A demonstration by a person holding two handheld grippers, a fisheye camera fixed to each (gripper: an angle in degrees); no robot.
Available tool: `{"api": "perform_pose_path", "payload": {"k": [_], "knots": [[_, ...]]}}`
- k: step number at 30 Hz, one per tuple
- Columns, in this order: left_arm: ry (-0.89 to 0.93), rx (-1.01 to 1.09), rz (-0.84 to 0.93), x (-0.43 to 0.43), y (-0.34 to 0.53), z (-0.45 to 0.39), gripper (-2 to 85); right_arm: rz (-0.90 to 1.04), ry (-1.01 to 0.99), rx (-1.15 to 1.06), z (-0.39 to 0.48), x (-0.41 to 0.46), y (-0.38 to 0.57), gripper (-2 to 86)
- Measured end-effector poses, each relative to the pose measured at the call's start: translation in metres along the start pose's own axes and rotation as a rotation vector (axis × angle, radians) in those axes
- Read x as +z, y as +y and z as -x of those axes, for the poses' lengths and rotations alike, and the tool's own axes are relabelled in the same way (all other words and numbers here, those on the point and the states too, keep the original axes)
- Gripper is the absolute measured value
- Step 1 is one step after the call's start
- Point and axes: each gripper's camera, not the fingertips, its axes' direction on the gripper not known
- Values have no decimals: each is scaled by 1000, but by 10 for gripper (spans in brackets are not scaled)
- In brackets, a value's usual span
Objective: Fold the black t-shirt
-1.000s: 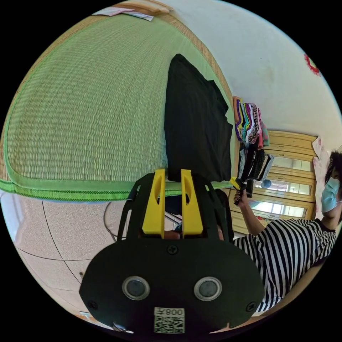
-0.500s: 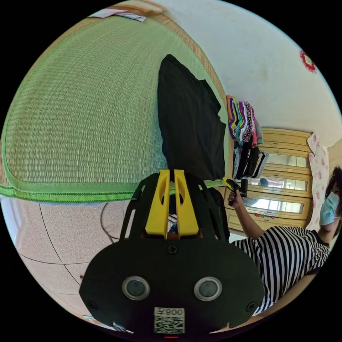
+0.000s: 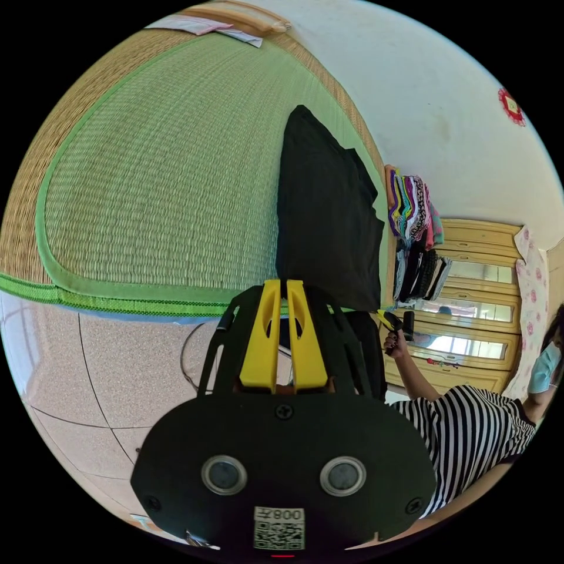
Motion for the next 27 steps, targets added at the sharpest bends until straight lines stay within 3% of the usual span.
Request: {"api": "perform_pose_path", "payload": {"k": [16, 21, 27], "knots": [[-60, 19, -103, 57, 11, 77, 18, -38, -30, -19, 12, -14, 19, 13], [-77, 220, -84, 98, 6, 42, 19, -49, -27, -45, 22, -19, 21, 14], [39, 604, 99, 225, -11, -52, 37, -74, -50, -73, 35, -28, 24, 15]]}}
